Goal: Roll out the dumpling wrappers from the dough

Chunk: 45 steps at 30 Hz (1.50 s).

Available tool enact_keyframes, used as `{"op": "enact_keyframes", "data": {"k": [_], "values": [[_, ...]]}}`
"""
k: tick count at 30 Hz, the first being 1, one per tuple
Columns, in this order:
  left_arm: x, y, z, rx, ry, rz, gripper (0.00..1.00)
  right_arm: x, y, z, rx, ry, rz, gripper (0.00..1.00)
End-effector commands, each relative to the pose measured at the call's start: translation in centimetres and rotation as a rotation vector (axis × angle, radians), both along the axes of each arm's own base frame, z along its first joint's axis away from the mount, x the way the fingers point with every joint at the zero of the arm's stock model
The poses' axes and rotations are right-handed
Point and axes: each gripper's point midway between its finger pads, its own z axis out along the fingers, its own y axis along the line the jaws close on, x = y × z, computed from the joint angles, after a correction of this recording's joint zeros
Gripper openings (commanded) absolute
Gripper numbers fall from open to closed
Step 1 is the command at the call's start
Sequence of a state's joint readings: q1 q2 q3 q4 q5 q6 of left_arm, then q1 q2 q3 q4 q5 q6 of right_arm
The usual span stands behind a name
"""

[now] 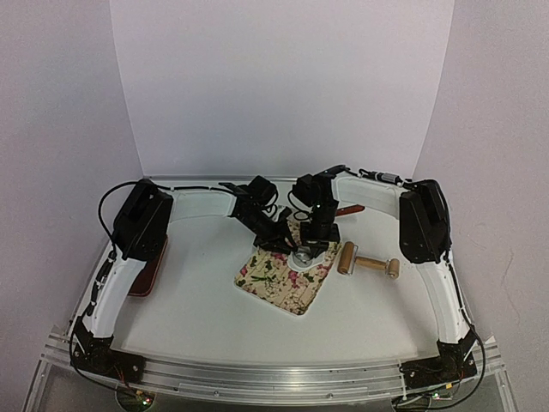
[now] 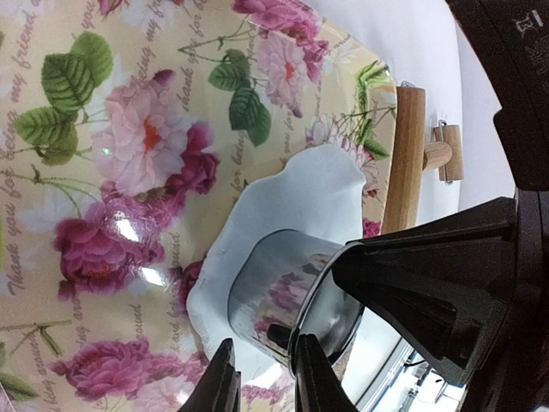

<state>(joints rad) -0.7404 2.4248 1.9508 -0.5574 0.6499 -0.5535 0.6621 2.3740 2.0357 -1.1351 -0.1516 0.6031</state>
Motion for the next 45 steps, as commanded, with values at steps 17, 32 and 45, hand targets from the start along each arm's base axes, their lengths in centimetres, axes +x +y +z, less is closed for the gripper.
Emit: {"op": "enact_keyframes", "data": {"k": [17, 32, 45], "values": [[-2.4, 6.1, -8.8, 0.374, 0.040, -0.029, 0.15, -2.9, -0.6, -6.3, -0.101, 0.140, 0.022, 0.00], [-3.4, 8.3, -12.0, 0.482, 0.062, -0.049, 0.14, -3.9, -0.4, -7.7, -0.103, 0.187, -0.004, 0.00], [-4.6, 9.8, -14.0, 0.537, 0.083, -0.060, 0.14, -4.9, -0.8, -9.6, -0.171, 0.197, 0.010, 0.00]]}}
